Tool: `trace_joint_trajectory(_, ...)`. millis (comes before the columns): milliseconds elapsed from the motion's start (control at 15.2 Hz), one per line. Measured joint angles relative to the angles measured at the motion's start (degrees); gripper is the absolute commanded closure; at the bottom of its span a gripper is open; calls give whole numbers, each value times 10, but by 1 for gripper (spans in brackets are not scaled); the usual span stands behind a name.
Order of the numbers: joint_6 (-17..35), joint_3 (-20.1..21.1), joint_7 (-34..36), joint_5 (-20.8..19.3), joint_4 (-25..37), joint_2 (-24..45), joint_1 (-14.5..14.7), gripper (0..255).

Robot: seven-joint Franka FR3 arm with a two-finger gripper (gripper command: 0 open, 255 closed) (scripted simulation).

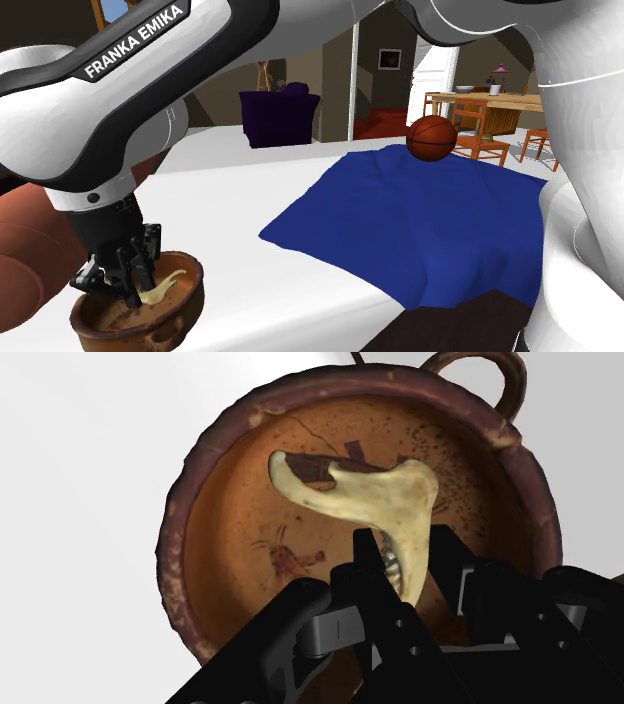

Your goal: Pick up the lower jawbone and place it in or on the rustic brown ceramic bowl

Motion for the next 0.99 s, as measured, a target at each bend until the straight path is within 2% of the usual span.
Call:
trace_joint_trajectory(132,0,0,0,0,0,0,0,255)
trace_joint_trajectory(198,0,0,0,0,0,0,0,0)
trace_joint_trajectory(594,0,0,0,0,0,0,0,0)
trace_joint_trajectory(990,-61,4,-5,7,41,-21,0,0)
